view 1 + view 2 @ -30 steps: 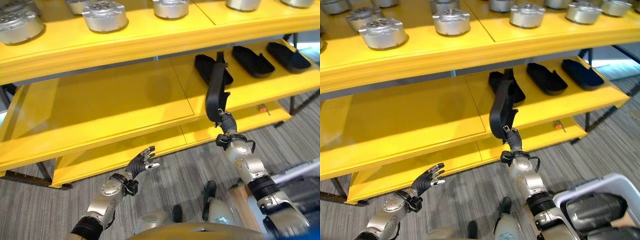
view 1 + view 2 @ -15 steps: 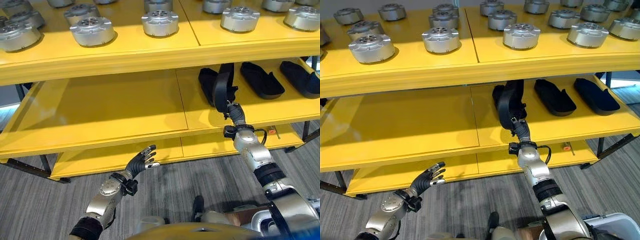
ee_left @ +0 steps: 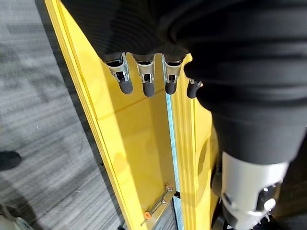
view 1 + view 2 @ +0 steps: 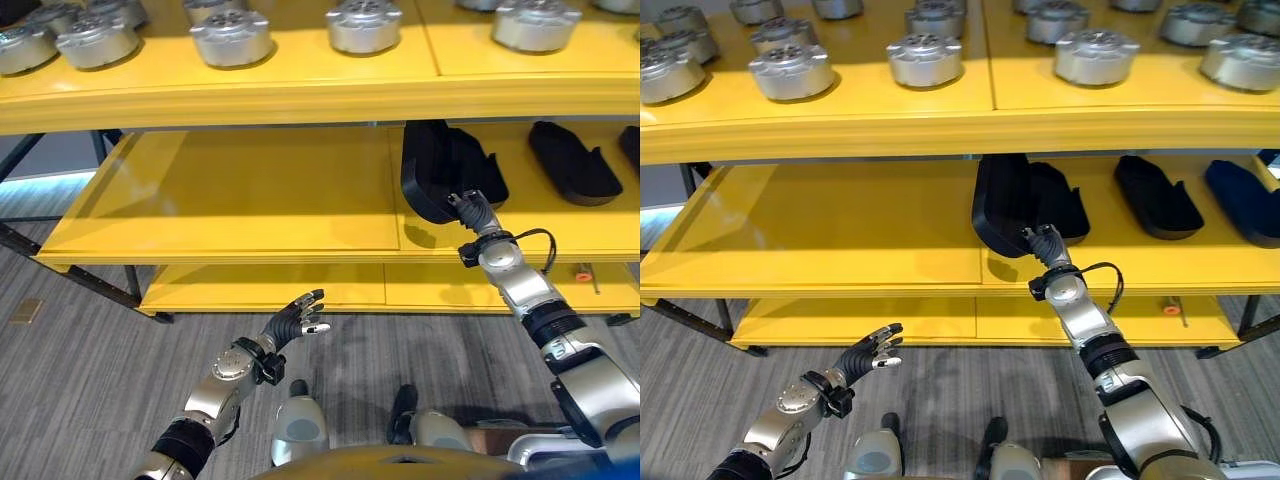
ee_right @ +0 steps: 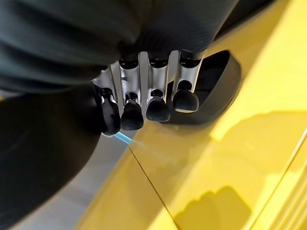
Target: Move parts from the plastic box to the shelf.
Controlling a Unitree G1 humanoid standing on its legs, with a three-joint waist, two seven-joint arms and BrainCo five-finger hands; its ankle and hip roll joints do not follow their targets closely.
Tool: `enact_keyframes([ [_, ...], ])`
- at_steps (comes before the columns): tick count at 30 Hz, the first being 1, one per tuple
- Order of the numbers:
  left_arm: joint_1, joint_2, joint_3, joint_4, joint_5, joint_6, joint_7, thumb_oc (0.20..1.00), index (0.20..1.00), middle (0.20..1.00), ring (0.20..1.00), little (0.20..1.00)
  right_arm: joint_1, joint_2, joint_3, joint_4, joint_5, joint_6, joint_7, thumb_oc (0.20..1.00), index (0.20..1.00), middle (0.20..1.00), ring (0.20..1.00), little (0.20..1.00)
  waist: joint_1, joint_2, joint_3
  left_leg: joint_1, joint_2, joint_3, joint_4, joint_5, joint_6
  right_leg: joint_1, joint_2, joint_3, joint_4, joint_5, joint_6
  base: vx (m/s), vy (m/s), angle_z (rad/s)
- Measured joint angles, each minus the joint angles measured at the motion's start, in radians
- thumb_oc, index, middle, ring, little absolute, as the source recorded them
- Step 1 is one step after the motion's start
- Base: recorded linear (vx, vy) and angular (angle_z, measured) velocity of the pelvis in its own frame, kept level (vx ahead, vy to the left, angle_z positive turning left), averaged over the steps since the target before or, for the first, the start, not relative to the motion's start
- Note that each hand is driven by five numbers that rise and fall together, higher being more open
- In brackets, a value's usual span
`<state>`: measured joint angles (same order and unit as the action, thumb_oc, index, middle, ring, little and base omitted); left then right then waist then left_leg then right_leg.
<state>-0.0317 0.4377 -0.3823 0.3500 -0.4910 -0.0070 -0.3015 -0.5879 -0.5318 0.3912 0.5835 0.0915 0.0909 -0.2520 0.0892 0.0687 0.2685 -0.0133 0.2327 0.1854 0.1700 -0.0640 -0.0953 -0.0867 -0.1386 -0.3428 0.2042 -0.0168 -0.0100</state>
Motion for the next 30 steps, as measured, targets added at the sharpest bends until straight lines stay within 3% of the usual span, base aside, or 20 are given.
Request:
enact_keyframes([
  [2, -0.001, 0.005, 0.007, 0.003, 0.0, 0.004, 0.0, 1.0, 1.0, 1.0, 1.0, 1.0, 0.012, 0.009, 0.0, -0.006, -0.002, 0.0, 0.0, 0.2, 0.2, 0.2, 0.2, 0.2, -0.008, -0.028, 0.01, 0.019, -0.058, 0.014, -0.041, 0.035, 0.003, 0.003, -0.057, 0.017, 0.008, 0.006, 0.04, 0.09, 0.172, 0.14],
  [4, 0.017, 0.016, 0.018, 0.003, 0.0, 0.003, 0.001, 1.0, 1.0, 1.0, 1.0, 1.0, 0.058, 0.039, 0.0, -0.059, -0.029, -0.006, -0.006, 0.2, 0.2, 0.2, 0.2, 0.2, -0.001, -0.044, 0.017, 0.049, -0.116, 0.022, -0.047, 0.023, 0.046, 0.042, -0.094, 0.052, -0.022, 0.027, 0.063, 0.07, 0.176, 0.23],
  [6, 0.024, 0.022, 0.037, 0.003, 0.0, 0.003, 0.002, 1.0, 1.0, 1.0, 1.0, 1.0, 0.058, 0.072, 0.001, -0.059, -0.037, -0.01, -0.014, 0.2, 0.2, 0.2, 0.2, 0.2, 0.015, -0.048, 0.018, 0.047, -0.127, 0.023, -0.041, 0.014, 0.052, 0.049, -0.1, 0.06, -0.033, 0.039, 0.074, 0.04, 0.108, 0.13],
  [18, 0.046, 0.023, 0.051, 0.005, 0.0, 0.001, 0.003, 1.0, 1.0, 1.0, 1.0, 1.0, 0.035, 0.136, 0.0, 0.001, -0.005, 0.021, -0.092, 0.2, 0.2, 0.2, 0.2, 0.2, 0.06, -0.06, 0.027, 0.048, -0.121, 0.016, -0.026, -0.002, 0.048, 0.091, -0.087, 0.054, -0.085, 0.044, 0.075, 0.0, 0.082, 0.04],
  [23, 0.044, 0.023, 0.048, 0.005, -0.011, 0.0, 0.004, 1.0, 1.0, 1.0, 1.0, 1.0, -0.013, 0.137, -0.003, 0.071, -0.002, 0.043, -0.132, 0.2, 0.2, 0.2, 0.2, 0.2, 0.073, -0.068, 0.047, 0.007, -0.114, 0.014, 0.006, -0.01, 0.054, 0.07, -0.09, 0.053, -0.095, 0.048, 0.083, -0.04, 0.074, 0.0],
  [30, 0.012, 0.026, 0.036, 0.005, -0.04, 0.0, 0.035, 1.0, 1.0, 1.0, 1.0, 1.0, -0.056, 0.13, -0.034, 0.146, 0.001, 0.068, -0.165, 0.2, 0.2, 0.2, 0.2, 0.2, 0.09, -0.056, 0.099, -0.051, -0.11, 0.001, 0.052, -0.012, 0.051, 0.043, -0.087, 0.048, -0.098, 0.07, 0.088, -0.06, 0.027, 0.04],
])
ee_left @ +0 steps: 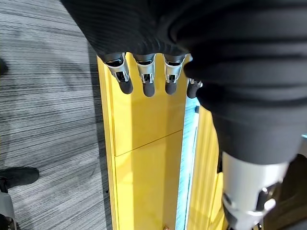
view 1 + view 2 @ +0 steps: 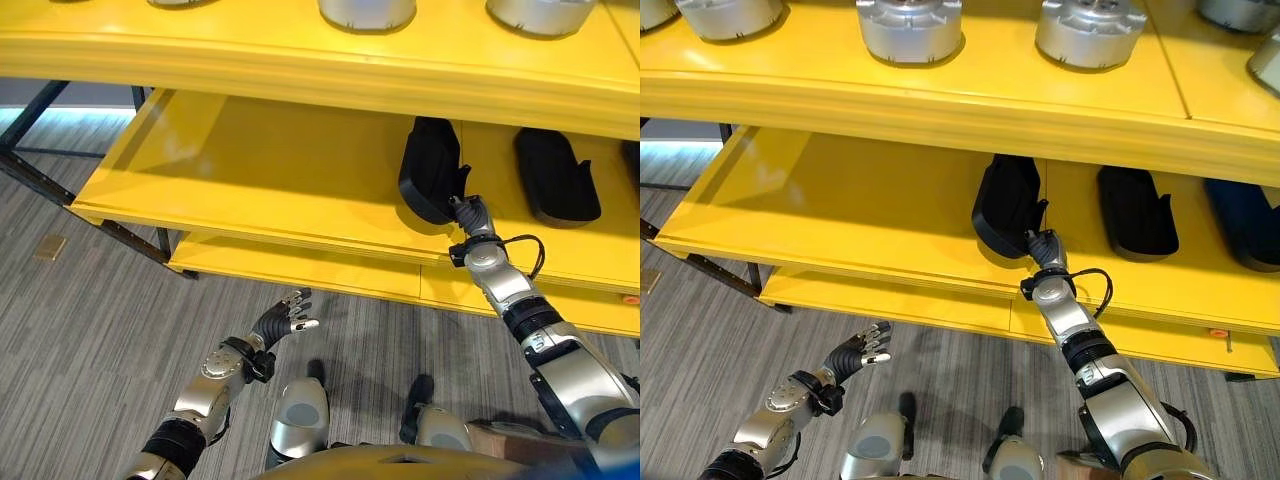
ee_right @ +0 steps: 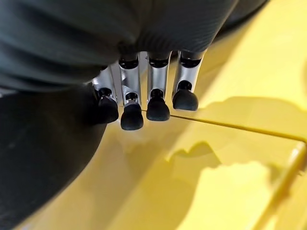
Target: Move parts from the plastic box to the shelf.
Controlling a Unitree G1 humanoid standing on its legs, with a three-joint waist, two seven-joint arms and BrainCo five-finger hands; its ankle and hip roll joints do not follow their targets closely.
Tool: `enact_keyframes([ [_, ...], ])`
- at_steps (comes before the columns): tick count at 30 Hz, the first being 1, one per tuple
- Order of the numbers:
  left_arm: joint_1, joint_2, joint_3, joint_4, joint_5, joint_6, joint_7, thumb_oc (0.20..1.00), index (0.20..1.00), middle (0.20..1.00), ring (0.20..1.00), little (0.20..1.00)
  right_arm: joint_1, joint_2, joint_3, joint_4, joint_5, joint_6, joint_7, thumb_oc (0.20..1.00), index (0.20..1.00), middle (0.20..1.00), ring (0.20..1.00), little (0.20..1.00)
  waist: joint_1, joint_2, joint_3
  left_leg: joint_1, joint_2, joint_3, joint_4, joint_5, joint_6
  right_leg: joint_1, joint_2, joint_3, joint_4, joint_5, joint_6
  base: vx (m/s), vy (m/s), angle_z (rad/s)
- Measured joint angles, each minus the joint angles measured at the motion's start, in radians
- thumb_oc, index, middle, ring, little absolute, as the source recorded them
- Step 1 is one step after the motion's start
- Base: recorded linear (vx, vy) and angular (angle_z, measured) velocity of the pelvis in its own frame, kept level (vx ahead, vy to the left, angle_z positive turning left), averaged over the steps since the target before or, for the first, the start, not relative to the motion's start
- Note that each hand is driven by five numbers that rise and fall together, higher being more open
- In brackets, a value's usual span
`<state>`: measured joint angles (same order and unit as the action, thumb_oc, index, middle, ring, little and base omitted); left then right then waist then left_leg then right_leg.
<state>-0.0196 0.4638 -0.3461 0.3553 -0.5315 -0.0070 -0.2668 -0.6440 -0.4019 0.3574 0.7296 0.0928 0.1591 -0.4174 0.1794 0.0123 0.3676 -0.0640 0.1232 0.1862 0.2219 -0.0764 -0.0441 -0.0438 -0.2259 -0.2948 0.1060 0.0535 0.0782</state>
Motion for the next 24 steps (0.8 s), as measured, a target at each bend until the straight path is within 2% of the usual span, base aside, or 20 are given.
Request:
enact_keyframes([
  [6, -0.081, 0.001, -0.009, 0.0, -0.02, -0.002, 0.015, 1.0, 1.0, 1.0, 1.0, 1.0, -0.111, -0.037, 0.016, 0.09, -0.057, -0.001, 0.0, 0.2, 0.2, 0.2, 0.2, 0.2, 0.009, 0.023, 0.069, -0.051, 0.0, -0.011, 0.044, -0.006, 0.005, -0.022, 0.0, -0.016, -0.003, 0.019, -0.001, -0.07, 0.009, 0.06],
  [11, -0.12, 0.013, -0.041, 0.0, -0.047, -0.006, 0.036, 1.0, 1.0, 1.0, 1.0, 1.0, -0.205, -0.093, 0.05, 0.155, -0.091, -0.003, 0.0, 0.2, 0.2, 0.2, 0.2, 0.2, 0.031, 0.029, 0.097, -0.098, 0.004, -0.024, 0.07, -0.008, 0.006, -0.053, 0.003, -0.024, 0.001, 0.024, -0.004, -0.07, -0.026, 0.05],
  [17, -0.14, 0.021, -0.048, 0.0, -0.048, -0.011, 0.051, 1.0, 1.0, 1.0, 1.0, 1.0, -0.3, -0.115, 0.111, 0.203, -0.118, -0.008, -0.001, 0.2, 0.2, 0.2, 0.2, 0.2, 0.048, 0.031, 0.145, -0.139, 0.016, -0.032, 0.098, -0.01, 0.004, -0.088, 0.011, -0.025, 0.018, 0.024, -0.008, -0.06, -0.032, 0.01],
  [24, -0.165, 0.034, -0.071, 0.0, -0.069, -0.02, 0.077, 1.0, 1.0, 1.0, 1.0, 1.0, -0.363, -0.122, 0.156, 0.273, -0.176, -0.005, -0.01, 0.2, 0.2, 0.2, 0.2, 0.2, 0.059, 0.021, 0.154, -0.171, 0.023, -0.039, 0.114, -0.013, 0.002, -0.113, 0.014, -0.033, 0.027, 0.023, -0.01, -0.06, -0.038, 0.02],
])
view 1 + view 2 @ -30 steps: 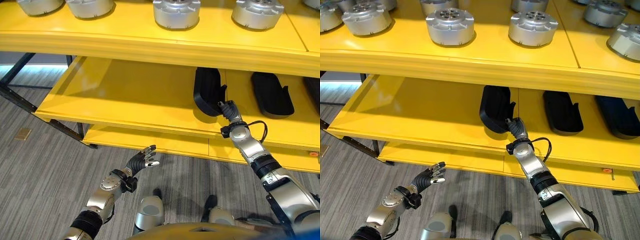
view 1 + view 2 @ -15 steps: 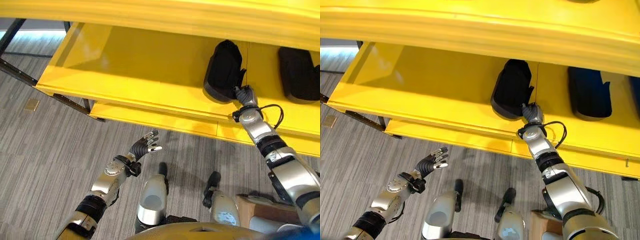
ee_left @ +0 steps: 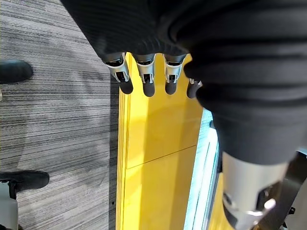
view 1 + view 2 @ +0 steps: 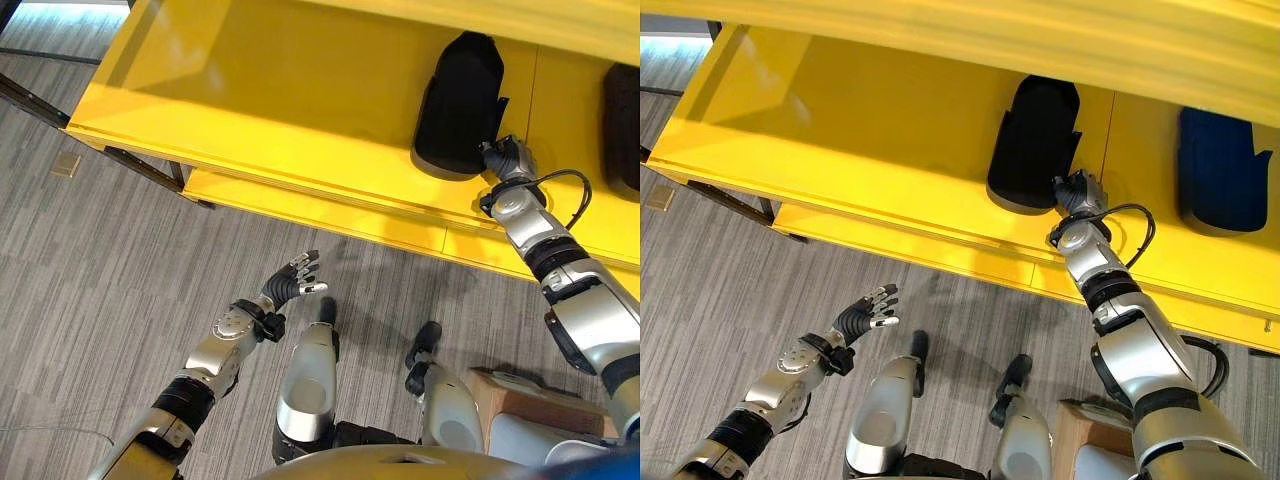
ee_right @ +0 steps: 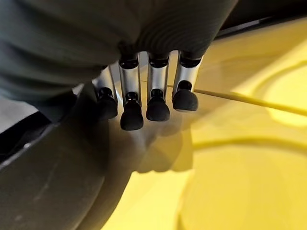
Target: Move parts from the plastic box to the shelf.
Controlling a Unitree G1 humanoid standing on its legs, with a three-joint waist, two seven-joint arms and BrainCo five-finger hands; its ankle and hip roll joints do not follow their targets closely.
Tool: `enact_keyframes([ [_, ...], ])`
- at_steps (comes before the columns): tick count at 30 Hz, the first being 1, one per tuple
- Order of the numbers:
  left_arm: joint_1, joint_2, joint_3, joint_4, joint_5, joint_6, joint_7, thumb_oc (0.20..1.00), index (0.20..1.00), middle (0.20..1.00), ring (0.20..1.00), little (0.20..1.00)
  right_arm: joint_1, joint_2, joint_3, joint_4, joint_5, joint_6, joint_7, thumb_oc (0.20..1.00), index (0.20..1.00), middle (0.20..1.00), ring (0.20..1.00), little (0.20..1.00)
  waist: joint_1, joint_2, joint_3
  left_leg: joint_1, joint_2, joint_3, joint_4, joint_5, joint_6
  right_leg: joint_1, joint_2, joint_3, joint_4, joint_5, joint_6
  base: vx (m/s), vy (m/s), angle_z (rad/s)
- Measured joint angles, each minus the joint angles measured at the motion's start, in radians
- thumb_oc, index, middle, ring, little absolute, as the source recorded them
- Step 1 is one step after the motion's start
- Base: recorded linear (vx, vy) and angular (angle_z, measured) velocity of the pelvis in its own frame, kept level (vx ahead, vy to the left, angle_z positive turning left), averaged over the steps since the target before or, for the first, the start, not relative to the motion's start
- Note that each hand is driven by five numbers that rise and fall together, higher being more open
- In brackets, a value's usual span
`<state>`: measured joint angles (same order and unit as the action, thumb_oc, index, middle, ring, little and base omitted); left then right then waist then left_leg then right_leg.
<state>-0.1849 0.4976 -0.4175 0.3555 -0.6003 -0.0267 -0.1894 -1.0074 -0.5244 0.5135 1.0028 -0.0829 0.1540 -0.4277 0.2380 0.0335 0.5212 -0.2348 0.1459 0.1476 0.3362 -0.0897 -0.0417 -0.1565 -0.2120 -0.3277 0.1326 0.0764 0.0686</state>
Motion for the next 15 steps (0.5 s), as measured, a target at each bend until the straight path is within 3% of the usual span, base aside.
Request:
enact_keyframes([
  [15, -0.018, 0.027, -0.013, 0.0, -0.019, -0.002, 0.022, 1.0, 1.0, 1.0, 1.0, 1.0, -0.068, -0.039, 0.012, 0.072, -0.003, 0.014, -0.017, 0.2, 0.2, 0.2, 0.2, 0.2, 0.005, -0.007, 0.01, -0.027, 0.005, 0.001, 0.015, -0.001, 0.0, -0.03, 0.0, 0.002, 0.012, 0.0, -0.003, -0.02, -0.011, -0.01],
])
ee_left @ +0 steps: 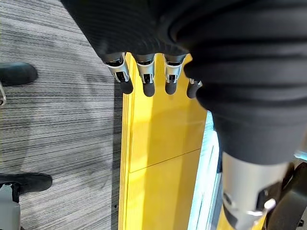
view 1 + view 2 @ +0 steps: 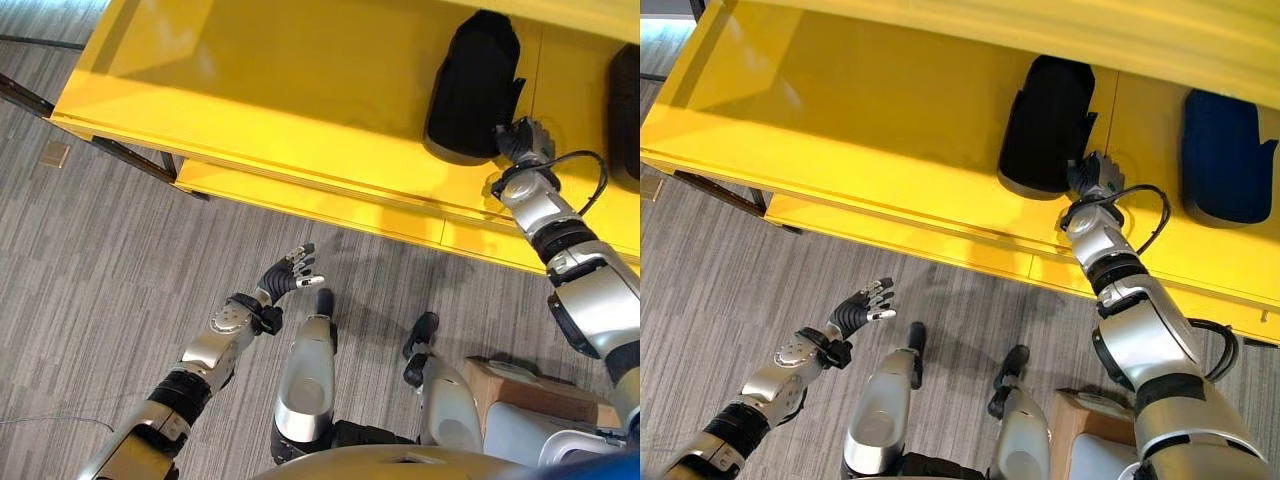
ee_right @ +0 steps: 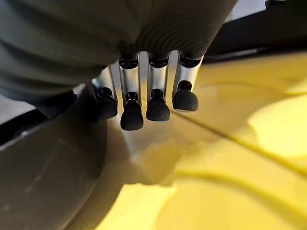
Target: Move parts from the plastic box to the shelf.
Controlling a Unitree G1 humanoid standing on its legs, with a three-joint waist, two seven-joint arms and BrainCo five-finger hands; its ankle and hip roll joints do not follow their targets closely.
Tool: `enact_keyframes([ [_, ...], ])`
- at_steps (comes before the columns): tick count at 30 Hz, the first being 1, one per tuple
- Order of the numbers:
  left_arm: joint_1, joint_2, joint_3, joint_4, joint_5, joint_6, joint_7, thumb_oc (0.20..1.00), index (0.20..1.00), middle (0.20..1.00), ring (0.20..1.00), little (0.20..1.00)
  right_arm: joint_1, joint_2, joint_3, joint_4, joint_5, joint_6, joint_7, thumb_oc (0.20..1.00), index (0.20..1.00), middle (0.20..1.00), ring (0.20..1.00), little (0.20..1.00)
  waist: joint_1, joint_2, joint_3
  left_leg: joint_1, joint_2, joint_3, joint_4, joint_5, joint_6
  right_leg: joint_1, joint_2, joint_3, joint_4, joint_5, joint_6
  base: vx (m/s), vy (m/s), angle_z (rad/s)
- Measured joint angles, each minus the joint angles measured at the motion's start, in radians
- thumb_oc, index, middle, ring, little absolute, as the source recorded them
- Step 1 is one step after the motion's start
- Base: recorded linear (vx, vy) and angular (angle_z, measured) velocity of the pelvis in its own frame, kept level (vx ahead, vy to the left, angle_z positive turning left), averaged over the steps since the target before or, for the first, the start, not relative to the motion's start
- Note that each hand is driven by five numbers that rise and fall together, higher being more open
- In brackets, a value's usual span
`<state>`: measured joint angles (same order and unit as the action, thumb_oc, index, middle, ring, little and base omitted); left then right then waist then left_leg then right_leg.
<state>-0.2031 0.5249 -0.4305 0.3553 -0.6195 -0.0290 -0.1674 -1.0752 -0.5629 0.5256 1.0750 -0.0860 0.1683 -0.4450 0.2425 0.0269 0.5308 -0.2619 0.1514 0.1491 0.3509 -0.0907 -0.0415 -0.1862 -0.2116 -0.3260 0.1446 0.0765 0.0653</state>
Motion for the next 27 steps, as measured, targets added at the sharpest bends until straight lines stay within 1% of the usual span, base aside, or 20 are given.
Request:
enact_keyframes([
  [4, 0.0, 0.0, 0.0, 0.0, 0.0, 0.0, 0.001, 1.0, 1.0, 1.0, 1.0, 1.0, -0.022, -0.007, 0.006, 0.005, -0.014, 0.001, -0.001, 0.2, 0.2, 0.2, 0.2, 0.2, -0.003, 0.01, 0.006, 0.001, -0.002, 0.002, 0.0, 0.0, 0.0, -0.001, 0.0, 0.002, 0.001, 0.0, 0.0, 0.0, 0.0, 0.0],
  [16, 0.007, 0.001, 0.0, 0.0, -0.002, 0.0, 0.001, 1.0, 1.0, 1.0, 1.0, 1.0, -0.037, -0.01, 0.038, 0.005, -0.036, 0.005, -0.002, 0.2, 0.2, 0.2, 0.2, 0.2, -0.002, 0.012, 0.006, -0.001, 0.0, 0.006, 0.0, 0.0, 0.0, -0.012, -0.003, 0.007, 0.013, -0.003, -0.004, 0.0, 0.0, 0.0],
  [18, 0.02, 0.001, 0.0, 0.0, -0.002, 0.0, 0.001, 1.0, 1.0, 1.0, 1.0, 1.0, -0.044, -0.016, 0.039, 0.005, -0.037, 0.006, -0.002, 0.2, 0.2, 0.2, 0.2, 0.2, -0.002, 0.018, 0.009, -0.002, 0.0, 0.006, 0.001, 0.0, 0.0, -0.012, -0.005, 0.007, 0.015, -0.005, -0.005, 0.0, 0.0, 0.0],
  [19, 0.02, 0.001, 0.0, 0.0, -0.003, 0.0, 0.001, 1.0, 1.0, 1.0, 1.0, 1.0, -0.056, -0.03, 0.043, 0.005, -0.037, 0.006, -0.001, 0.2, 0.2, 0.2, 0.2, 0.2, 0.0, 0.026, 0.013, -0.002, 0.0, 0.006, 0.0, 0.0, 0.0, -0.014, -0.006, 0.007, 0.017, -0.006, -0.006, 0.0, 0.0, 0.0],
  [20, 0.018, 0.001, -0.001, 0.0, -0.003, 0.0, 0.001, 1.0, 1.0, 1.0, 1.0, 1.0, -0.062, -0.032, 0.043, 0.005, -0.037, 0.007, -0.001, 0.269, 0.269, 0.269, 0.269, 0.269, -0.001, 0.027, 0.013, -0.002, 0.001, 0.006, -0.001, 0.0, 0.0, -0.014, -0.005, 0.007, 0.017, -0.006, -0.006, 0.0, 0.0, 0.0],
  [21, 0.018, 0.001, -0.003, 0.0, -0.003, 0.0, 0.001, 1.0, 1.0, 1.0, 1.0, 1.0, -0.064, -0.034, 0.043, 0.005, -0.037, 0.008, -0.001, 0.46, 0.46, 0.46, 0.46, 0.46, -0.001, 0.027, 0.013, -0.002, 0.001, 0.006, 0.0, 0.0, 0.0, -0.015, -0.005, 0.007, 0.018, -0.007, -0.006, 0.0, 0.0, 0.0],
  [22, 0.018, 0.001, -0.003, 0.0, -0.003, 0.0, 0.001, 1.0, 1.0, 1.0, 1.0, 1.0, -0.065, -0.034, 0.043, 0.005, -0.037, 0.012, -0.002, 0.667, 0.667, 0.667, 0.667, 0.667, -0.002, 0.027, 0.013, -0.002, 0.001, 0.006, 0.0, 0.0, 0.0, -0.015, -0.005, 0.007, 0.02, -0.007, -0.007, 0.0, 0.0, 0.0],
  [23, 0.018, 0.001, -0.003, 0.0, -0.003, 0.0, 0.001, 1.0, 1.0, 1.0, 1.0, 1.0, -0.066, -0.034, 0.043, 0.005, -0.037, 0.014, -0.006, 1.0, 1.0, 1.0, 1.0, 1.0, -0.003, 0.027, 0.013, -0.001, 0.0, 0.006, 0.001, 0.0, 0.0, -0.016, -0.006, 0.007, 0.023, -0.009, -0.007, 0.0, 0.0, 0.0],
  [27, 0.002, 0.001, -0.003, 0.0, -0.003, 0.002, 0.001, 1.0, 1.0, 1.0, 1.0, 1.0, -0.067, -0.034, 0.042, 0.005, -0.038, 0.023, -0.038, 1.0, 1.0, 1.0, 1.0, 1.0, -0.006, 0.027, 0.013, -0.001, -0.004, 0.006, 0.002, 0.0, 0.0, -0.019, -0.012, 0.007, 0.032, -0.011, -0.007, 0.0, 0.0, 0.0],
])
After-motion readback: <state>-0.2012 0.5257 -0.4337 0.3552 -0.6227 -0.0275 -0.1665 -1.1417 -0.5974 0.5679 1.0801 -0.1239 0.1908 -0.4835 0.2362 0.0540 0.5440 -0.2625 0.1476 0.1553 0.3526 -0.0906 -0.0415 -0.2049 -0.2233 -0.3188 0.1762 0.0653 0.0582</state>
